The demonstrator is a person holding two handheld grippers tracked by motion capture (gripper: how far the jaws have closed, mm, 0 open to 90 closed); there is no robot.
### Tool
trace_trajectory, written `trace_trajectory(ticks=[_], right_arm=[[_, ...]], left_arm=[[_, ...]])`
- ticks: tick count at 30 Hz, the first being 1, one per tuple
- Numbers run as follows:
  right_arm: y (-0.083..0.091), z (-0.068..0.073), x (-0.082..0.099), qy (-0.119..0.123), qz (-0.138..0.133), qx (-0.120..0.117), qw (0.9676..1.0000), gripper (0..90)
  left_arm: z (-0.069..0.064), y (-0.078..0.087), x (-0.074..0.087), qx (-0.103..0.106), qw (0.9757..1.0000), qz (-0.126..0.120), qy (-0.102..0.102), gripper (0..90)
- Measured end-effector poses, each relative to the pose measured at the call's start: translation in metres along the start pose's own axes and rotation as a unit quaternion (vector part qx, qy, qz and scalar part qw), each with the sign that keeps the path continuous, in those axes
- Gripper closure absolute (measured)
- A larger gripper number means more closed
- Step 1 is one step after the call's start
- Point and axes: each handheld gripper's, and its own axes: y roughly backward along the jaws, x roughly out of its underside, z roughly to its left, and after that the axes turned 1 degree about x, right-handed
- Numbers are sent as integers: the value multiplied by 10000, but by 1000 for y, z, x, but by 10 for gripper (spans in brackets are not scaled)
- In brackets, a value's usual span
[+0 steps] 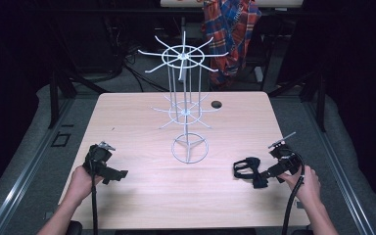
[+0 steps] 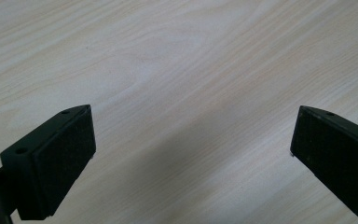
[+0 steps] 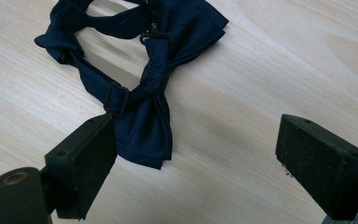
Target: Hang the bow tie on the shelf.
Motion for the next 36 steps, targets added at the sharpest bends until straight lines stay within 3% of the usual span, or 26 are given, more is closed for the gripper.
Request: trace_trajectory(ticks=[5,7,10,12,16,21,24,26,27,29,30,36], right_arm=[[2,-1,1,-31,-19,-54,10000,115],[1,1,2,-113,-144,-43,9998,116],[1,1,-3,27,-49,-134,9999,113],[0,3,-4,5,-93,-128,9999,113],[-4,6,-7,-2,-121,-335,9994,111],[-6,12,-9,65,-167,-351,9992,116],[-11,20,-12,300,-100,-212,9993,135],[-13,23,-13,300,-136,-300,9990,136],[-16,27,-16,452,-34,-246,9987,142],[-18,29,-16,406,-109,-204,9989,143],[-21,30,-19,473,-17,-85,9988,146],[-29,34,-21,555,116,19,9984,194]], left_arm=[[-1,-2,-2,38,10000,31,-43,0],[-1,-3,-2,49,10000,27,-51,1],[0,-1,0,55,10000,44,-26,0],[2,0,2,50,10000,39,13,0],[2,-1,0,51,10000,21,-8,0],[0,-2,-1,83,9999,53,-44,0],[1,-1,0,62,10000,58,-41,0],[1,-1,1,57,10000,60,-41,0],[1,-1,0,57,9999,70,-44,0],[0,-2,0,33,10000,88,-31,0],[0,-2,0,19,9999,123,-38,1],[1,-2,0,28,9999,127,-33,1]])
